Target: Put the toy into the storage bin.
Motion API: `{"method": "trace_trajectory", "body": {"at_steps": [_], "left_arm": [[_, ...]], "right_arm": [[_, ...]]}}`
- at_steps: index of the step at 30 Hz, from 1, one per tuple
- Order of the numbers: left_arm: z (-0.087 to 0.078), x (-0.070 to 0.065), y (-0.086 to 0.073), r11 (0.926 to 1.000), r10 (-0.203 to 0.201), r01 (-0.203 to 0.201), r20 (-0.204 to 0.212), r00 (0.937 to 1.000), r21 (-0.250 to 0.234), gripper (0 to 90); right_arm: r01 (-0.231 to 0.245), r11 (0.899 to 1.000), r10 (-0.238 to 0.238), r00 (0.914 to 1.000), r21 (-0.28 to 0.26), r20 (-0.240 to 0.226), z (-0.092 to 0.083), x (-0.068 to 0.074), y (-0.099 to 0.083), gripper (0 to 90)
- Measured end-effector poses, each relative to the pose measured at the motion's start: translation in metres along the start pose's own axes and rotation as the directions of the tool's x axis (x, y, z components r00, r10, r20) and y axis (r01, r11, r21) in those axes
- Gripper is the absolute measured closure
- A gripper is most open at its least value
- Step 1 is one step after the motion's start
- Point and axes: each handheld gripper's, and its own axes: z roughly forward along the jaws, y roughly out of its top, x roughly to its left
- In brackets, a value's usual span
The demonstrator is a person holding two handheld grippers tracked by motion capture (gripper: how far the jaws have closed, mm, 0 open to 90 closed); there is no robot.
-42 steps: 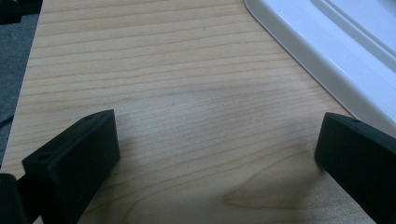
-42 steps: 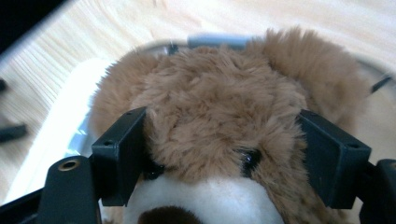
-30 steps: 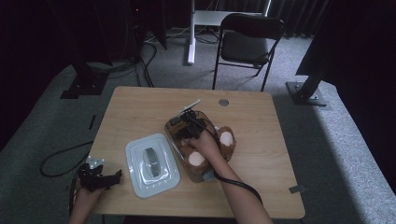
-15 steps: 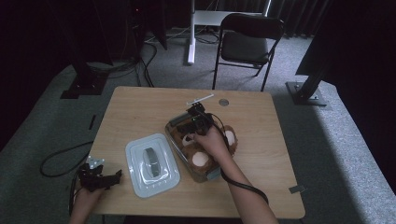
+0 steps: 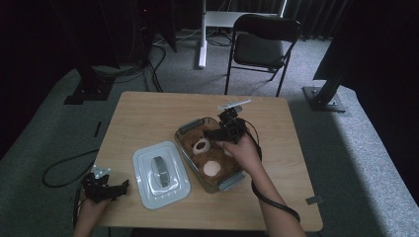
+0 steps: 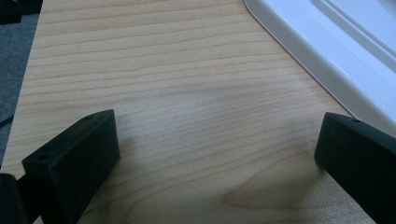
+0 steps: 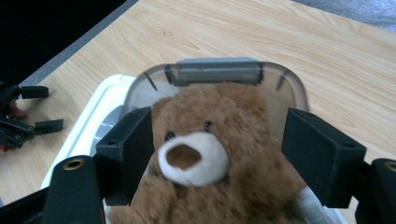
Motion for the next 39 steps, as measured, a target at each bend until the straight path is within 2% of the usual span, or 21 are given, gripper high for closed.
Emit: {"method": "trace_trajectory", "body": {"at_steps": [15,22,25,27,29,30,34,36,39], "left_arm": [[0.0,0.0,0.0,1.0,-0.001,0.001,0.0,1.0,0.0,0.6],[0.0,0.0,0.0,1.0,0.0,0.0,0.0,1.0,0.0,0.5],[0.0,0.0,0.0,1.0,0.0,0.0,0.001,1.0,0.001,0.5],[0.0,0.0,0.0,1.0,0.0,0.0,0.0,1.0,0.001,0.5],[0.0,0.0,0.0,1.0,0.0,0.0,0.0,1.0,0.001,0.5],[0.0,0.0,0.0,1.0,0.0,0.0,0.0,1.0,0.001,0.6],[0.0,0.0,0.0,1.0,0.0,0.0,0.0,1.0,0.002,0.5],[0.0,0.0,0.0,1.0,0.0,0.0,0.0,1.0,0.001,0.5],[0.0,0.0,0.0,1.0,-0.003,0.003,0.0,1.0,0.0,0.6]], "right_arm": [[-0.016,0.999,0.017,0.9995,-0.037,0.027,-0.043,-0.02,-0.04,24.5],[-0.043,0.998,0.044,0.9989,-0.049,0.016,-0.059,-0.03,-0.06,26.5],[-0.053,0.997,0.054,0.9984,-0.051,0.015,-0.062,-0.033,-0.064,29.2],[-0.062,0.996,0.064,0.9979,-0.067,0.014,-0.068,-0.037,-0.07,36.8],[-0.058,0.996,0.058,0.9983,-0.067,0.005,-0.069,-0.035,-0.073,42.6],[-0.058,0.996,0.058,0.9983,-0.067,0.005,-0.069,-0.035,-0.073,42.6],[-0.008,0.999,0.008,1.0,-0.046,-0.004,-0.069,-0.027,-0.075,58.6],[-0.002,0.999,0.002,1.0,-0.035,-0.004,-0.066,-0.027,-0.075,58.7],[-0.01,1.0,0.011,0.9997,0.029,-0.023,-0.046,-0.029,-0.078,60.1]]}}
